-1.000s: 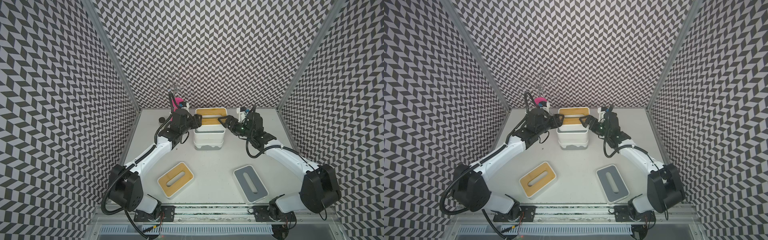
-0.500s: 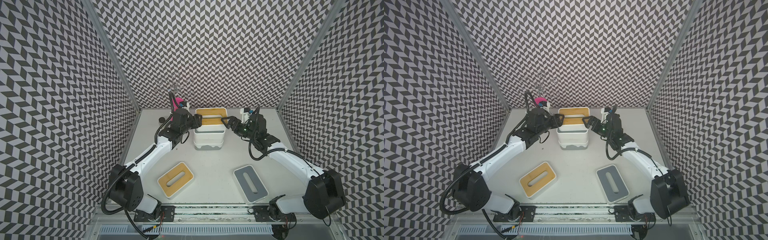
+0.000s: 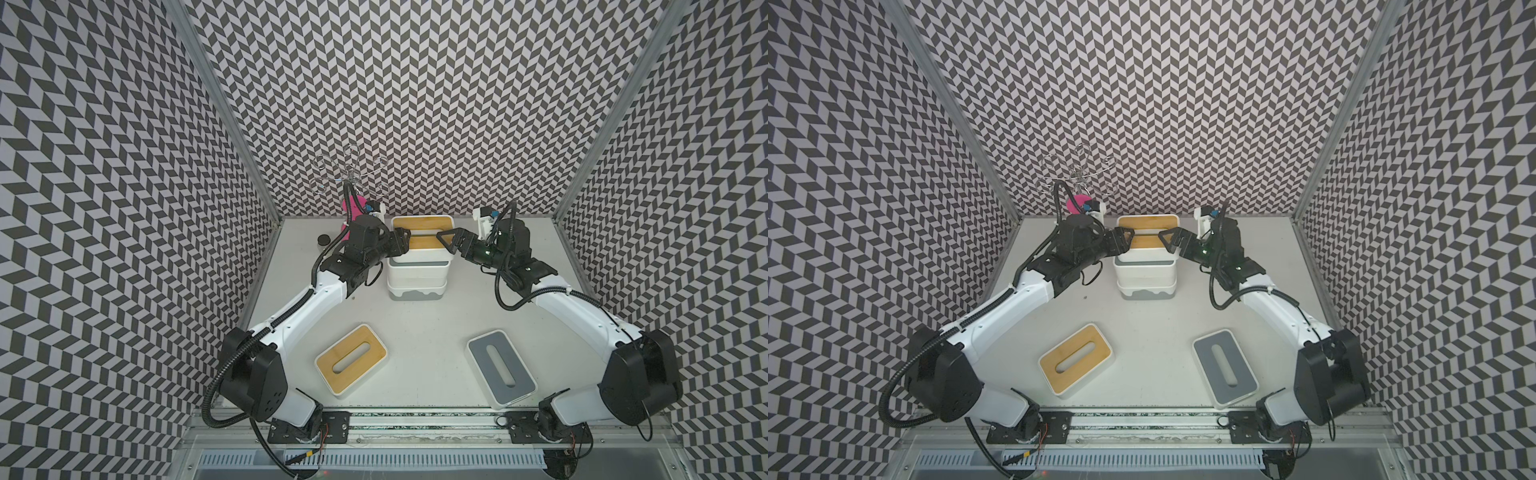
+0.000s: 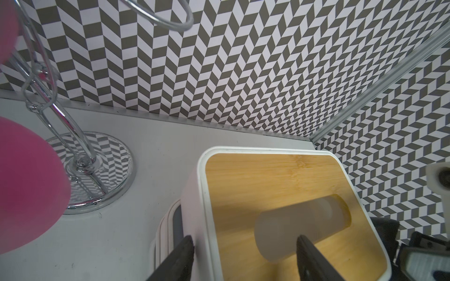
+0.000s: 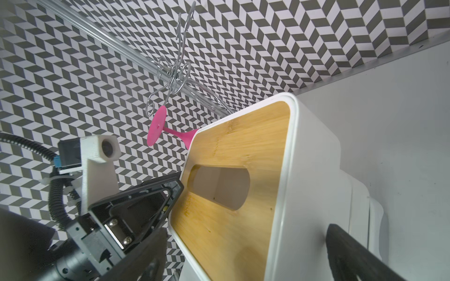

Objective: Stack the tissue boxes
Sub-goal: Place the tissue box at the tissue box.

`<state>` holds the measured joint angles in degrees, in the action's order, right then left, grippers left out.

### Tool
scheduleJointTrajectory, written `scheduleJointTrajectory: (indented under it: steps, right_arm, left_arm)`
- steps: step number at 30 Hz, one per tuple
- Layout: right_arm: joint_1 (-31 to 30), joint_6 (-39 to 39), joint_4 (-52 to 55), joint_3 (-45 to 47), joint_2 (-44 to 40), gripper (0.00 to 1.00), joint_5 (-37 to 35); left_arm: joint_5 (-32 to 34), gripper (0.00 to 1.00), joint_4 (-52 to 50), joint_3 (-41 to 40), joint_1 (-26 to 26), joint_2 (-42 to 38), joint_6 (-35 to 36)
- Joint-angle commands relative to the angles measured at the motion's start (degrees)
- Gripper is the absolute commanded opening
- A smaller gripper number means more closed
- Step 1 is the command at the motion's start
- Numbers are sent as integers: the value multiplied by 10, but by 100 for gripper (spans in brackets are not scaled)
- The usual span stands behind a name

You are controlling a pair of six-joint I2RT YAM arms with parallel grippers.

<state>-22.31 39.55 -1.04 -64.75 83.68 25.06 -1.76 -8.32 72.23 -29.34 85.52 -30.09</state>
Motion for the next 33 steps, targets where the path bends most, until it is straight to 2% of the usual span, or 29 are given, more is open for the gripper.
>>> scheduleJointTrajectory:
  steps: [1, 19, 33]
  right_arm:
    - [-4, -23, -7, -18, -2, 99, 14]
    - [-34, -44, 16, -38, 0, 99, 23]
    - [-38, -40, 14, -35, -11, 99, 32]
  left_arm:
    - [-7, 68, 3, 13, -7, -10, -1]
    - [-15, 68, 17, -49, -16, -67, -17]
    - [-25, 68, 19, -57, -36, -81, -22]
